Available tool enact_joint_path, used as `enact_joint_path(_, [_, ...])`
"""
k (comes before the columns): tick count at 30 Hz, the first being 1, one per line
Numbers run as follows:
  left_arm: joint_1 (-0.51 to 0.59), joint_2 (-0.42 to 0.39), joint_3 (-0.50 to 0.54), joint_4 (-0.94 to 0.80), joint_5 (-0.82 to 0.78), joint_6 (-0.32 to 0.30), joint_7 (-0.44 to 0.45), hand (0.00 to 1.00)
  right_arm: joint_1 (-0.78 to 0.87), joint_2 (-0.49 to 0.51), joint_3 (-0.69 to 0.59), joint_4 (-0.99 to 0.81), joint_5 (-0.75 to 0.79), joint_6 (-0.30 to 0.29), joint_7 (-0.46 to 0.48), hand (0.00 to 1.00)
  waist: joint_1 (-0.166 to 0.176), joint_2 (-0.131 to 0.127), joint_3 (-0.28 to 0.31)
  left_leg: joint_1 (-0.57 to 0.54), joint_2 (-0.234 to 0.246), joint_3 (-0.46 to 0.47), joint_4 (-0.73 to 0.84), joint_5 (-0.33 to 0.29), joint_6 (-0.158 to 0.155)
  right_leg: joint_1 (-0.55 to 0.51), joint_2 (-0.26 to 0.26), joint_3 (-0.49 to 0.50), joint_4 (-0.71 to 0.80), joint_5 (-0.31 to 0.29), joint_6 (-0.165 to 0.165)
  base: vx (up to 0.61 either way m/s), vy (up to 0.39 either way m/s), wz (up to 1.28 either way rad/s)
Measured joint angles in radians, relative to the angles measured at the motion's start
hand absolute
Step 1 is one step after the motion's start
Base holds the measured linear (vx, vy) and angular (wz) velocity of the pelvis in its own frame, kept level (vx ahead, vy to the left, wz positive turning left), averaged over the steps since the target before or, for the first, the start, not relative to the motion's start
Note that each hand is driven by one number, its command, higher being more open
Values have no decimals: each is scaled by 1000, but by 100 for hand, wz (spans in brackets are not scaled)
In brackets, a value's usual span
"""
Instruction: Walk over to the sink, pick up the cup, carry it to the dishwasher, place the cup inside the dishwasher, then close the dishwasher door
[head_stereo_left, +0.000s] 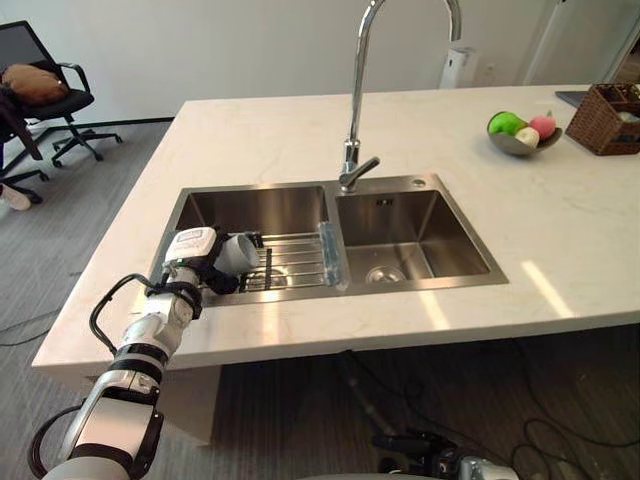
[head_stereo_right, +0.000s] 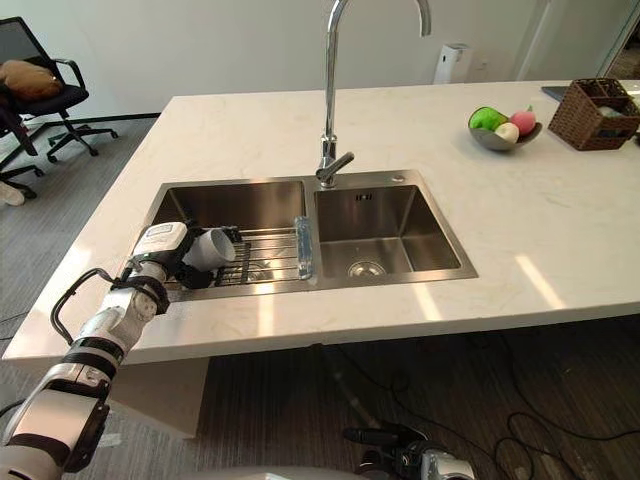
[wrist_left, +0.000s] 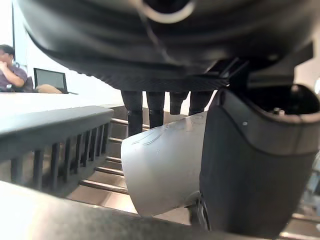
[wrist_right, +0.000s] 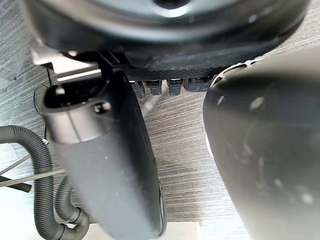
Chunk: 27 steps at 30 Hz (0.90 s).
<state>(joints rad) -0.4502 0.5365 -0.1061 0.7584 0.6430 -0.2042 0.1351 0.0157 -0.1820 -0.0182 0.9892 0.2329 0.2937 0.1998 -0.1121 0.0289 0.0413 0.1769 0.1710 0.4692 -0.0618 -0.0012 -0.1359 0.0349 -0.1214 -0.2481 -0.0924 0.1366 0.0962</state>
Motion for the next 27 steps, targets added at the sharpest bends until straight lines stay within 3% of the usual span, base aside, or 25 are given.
enact_joint_path(6, [109,-15,55,-196,-244,-58,15,0,33,4,-16,3,0,-43,-1,100,21,0,1,-14,-1,-30,-2,-1,4,5,-2,-48,6,1,0,36,-12,14])
enact_joint_path(12, [153,-83,159,-362,-488,-104,75,0,55,2,-28,9,-1,-69,-3,100,49,-2,1,-17,-14,-53,2,-3,12,18,-17,-72,6,1,-1,-35,0,10])
enact_joint_path(18, [260,-220,237,-539,-791,-127,85,0,80,7,-45,6,0,-91,-7,100,70,-5,2,-18,-20,-67,10,-2,19,27,-25,-85,1,0,-1,-69,-19,4])
enact_joint_path(22, [355,-268,240,-640,-831,-130,90,0,85,10,-57,6,0,-90,-8,100,78,-5,3,-18,-20,-74,9,0,20,30,-25,-89,1,-1,-2,-33,-15,4])
enact_joint_path(27, [498,-329,270,-875,-757,-130,108,0,96,14,-89,29,-1,-103,-4,100,125,-7,3,-30,-19,-97,18,0,22,38,-27,-97,6,-1,-1,1,-3,10])
